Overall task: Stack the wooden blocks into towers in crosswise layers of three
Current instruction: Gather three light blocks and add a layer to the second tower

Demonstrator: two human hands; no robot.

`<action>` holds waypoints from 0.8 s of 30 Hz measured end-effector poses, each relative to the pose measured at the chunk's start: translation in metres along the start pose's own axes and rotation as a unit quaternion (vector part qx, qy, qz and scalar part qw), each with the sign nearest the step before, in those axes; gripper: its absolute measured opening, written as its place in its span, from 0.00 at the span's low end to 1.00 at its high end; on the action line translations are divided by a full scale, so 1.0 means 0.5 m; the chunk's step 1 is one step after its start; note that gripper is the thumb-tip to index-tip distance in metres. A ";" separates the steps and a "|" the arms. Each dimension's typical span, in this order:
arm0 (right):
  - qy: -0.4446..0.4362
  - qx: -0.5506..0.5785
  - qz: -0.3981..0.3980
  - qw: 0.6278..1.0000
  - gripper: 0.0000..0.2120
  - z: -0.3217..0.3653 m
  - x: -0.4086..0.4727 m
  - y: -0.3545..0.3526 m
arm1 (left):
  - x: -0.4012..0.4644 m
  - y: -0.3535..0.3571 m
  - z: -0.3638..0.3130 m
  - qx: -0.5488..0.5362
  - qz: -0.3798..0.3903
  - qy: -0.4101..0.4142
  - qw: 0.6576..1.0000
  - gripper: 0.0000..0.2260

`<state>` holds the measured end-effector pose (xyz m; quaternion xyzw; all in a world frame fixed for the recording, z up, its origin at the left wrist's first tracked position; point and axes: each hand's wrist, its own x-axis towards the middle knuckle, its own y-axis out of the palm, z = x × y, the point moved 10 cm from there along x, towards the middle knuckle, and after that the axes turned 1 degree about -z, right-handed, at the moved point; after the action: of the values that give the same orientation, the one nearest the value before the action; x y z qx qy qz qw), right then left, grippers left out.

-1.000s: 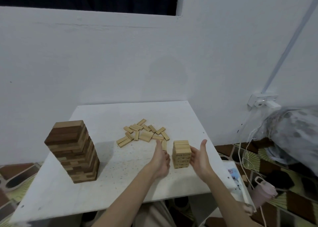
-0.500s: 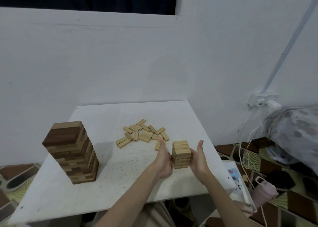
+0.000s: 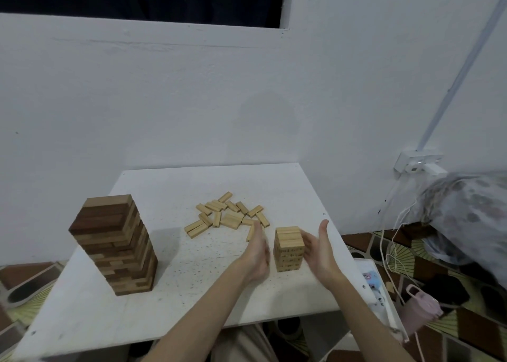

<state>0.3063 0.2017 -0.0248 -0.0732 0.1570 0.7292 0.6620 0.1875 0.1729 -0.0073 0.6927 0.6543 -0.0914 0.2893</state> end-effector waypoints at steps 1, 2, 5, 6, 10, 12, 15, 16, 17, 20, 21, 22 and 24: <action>-0.001 -0.014 -0.006 1.000 0.45 0.015 0.007 -0.006 | 0.006 -0.017 -0.014 0.040 -0.009 0.019 0.999 0.35; -0.009 -0.035 -0.013 0.999 0.43 0.037 0.011 -0.010 | 0.007 -0.035 -0.034 0.098 -0.019 0.043 0.994 0.33; -0.061 -0.138 -0.029 0.988 0.27 0.122 0.024 -0.005 | -0.007 -0.094 -0.118 0.242 -0.073 0.137 0.958 0.25; -0.082 -0.171 -0.024 0.982 0.23 0.150 0.027 0.009 | -0.015 -0.116 -0.147 0.268 -0.097 0.171 0.943 0.21; -0.153 -0.258 0.005 0.954 0.16 0.236 0.031 0.092 | -0.056 -0.189 -0.233 0.311 -0.175 0.270 0.894 0.15; -0.191 -0.283 0.009 0.940 0.12 0.263 0.026 0.140 | -0.074 -0.229 -0.253 0.318 -0.215 0.300 0.873 0.13; -0.222 -0.303 0.010 0.927 0.10 0.266 0.017 0.209 | -0.093 -0.279 -0.251 0.337 -0.261 0.325 0.844 0.12; -0.223 -0.305 0.010 0.926 0.10 0.254 0.017 0.228 | -0.093 -0.291 -0.240 0.348 -0.270 0.324 0.837 0.12; -0.222 -0.308 0.013 0.925 0.09 0.236 0.017 0.248 | -0.089 -0.301 -0.224 0.363 -0.274 0.319 0.832 0.12; -0.212 -0.321 0.019 0.923 0.09 0.162 0.023 0.303 | -0.065 -0.325 -0.164 0.403 -0.264 0.283 0.829 0.11; -0.204 -0.330 0.022 0.922 0.09 0.129 0.029 0.315 | -0.056 -0.333 -0.144 0.415 -0.261 0.271 0.829 0.12; -0.190 -0.341 0.025 0.920 0.09 0.093 0.034 0.321 | -0.049 -0.338 -0.125 0.428 -0.259 0.260 0.826 0.12; -0.148 -0.374 0.033 0.915 0.10 0.019 0.048 0.325 | -0.037 -0.349 -0.095 0.450 -0.259 0.241 0.820 0.13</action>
<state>0.1438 0.2153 -0.0020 -0.2017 -0.2249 0.7585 0.5774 0.0060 0.1775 -0.0081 0.5510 0.7445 -0.2772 -0.2553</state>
